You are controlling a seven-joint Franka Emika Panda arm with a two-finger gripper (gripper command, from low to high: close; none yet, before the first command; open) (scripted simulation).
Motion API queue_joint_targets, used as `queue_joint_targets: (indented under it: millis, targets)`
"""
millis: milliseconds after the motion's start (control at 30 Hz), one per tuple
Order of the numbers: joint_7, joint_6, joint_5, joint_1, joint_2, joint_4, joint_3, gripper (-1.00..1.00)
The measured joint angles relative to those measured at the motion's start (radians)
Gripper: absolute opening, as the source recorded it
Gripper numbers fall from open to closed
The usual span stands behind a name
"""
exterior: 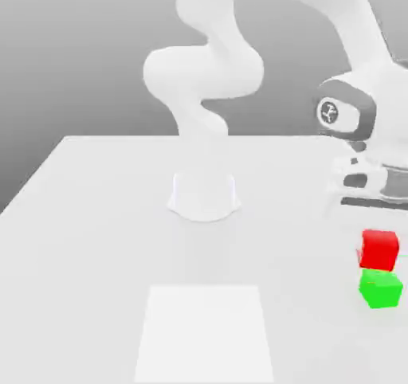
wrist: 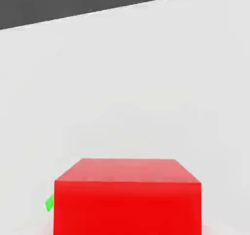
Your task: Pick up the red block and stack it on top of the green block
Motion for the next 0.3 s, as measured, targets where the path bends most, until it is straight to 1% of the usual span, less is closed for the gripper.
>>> queue_joint_targets:
  millis: [100,200,233,300]
  targets:
    - [0.059,0.052,-0.088,0.025,0.07,0.008,-0.036,-1.0]
    - [0.128,0.111,-0.184,0.072,0.148,0.013,-0.1,-1.0]
    - [0.143,0.124,-0.206,0.084,0.165,0.015,-0.116,1.0]
    - [0.143,0.124,-0.206,0.084,0.165,0.015,-0.116,1.0]
